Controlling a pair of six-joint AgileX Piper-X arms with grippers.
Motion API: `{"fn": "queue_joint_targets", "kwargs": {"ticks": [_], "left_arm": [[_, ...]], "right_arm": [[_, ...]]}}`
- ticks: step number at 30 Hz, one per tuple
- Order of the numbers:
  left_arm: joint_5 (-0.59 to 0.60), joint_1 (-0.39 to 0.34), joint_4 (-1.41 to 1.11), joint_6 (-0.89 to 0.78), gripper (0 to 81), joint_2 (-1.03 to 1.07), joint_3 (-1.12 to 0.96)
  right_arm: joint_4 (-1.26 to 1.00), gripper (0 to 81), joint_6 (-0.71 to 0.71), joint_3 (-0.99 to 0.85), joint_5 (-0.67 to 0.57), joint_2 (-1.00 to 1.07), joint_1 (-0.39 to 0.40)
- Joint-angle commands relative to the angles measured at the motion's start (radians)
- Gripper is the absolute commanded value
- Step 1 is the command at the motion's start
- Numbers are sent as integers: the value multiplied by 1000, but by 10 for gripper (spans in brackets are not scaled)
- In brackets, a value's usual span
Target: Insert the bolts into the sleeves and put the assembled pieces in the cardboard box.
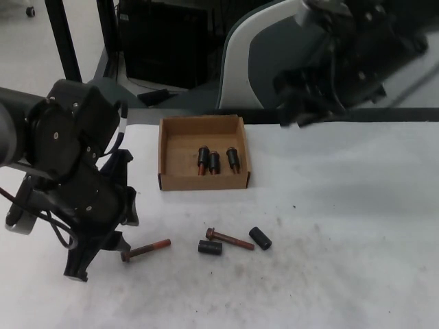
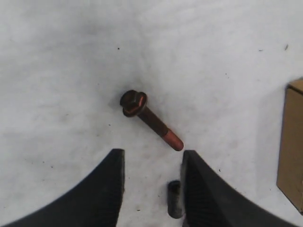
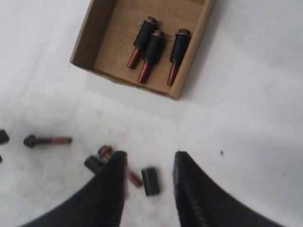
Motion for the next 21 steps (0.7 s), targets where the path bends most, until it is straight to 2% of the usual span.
{"fn": "queue_joint_targets", "kwargs": {"ticks": [1, 5, 9, 21], "left_arm": [[-28, 3, 1, -26, 374, 0, 0], [19, 3, -27, -68, 365, 36, -2], [45, -2, -18, -102, 363, 80, -13], [51, -2, 8, -146, 363, 226, -192]], "right_arm": [[-55, 320, 23, 87, 2, -76, 3], [-151, 320, 63, 279, 12, -214, 14], [-170, 320, 72, 396, 12, -317, 20], [-195, 320, 69, 468, 14, -387, 20]]}}
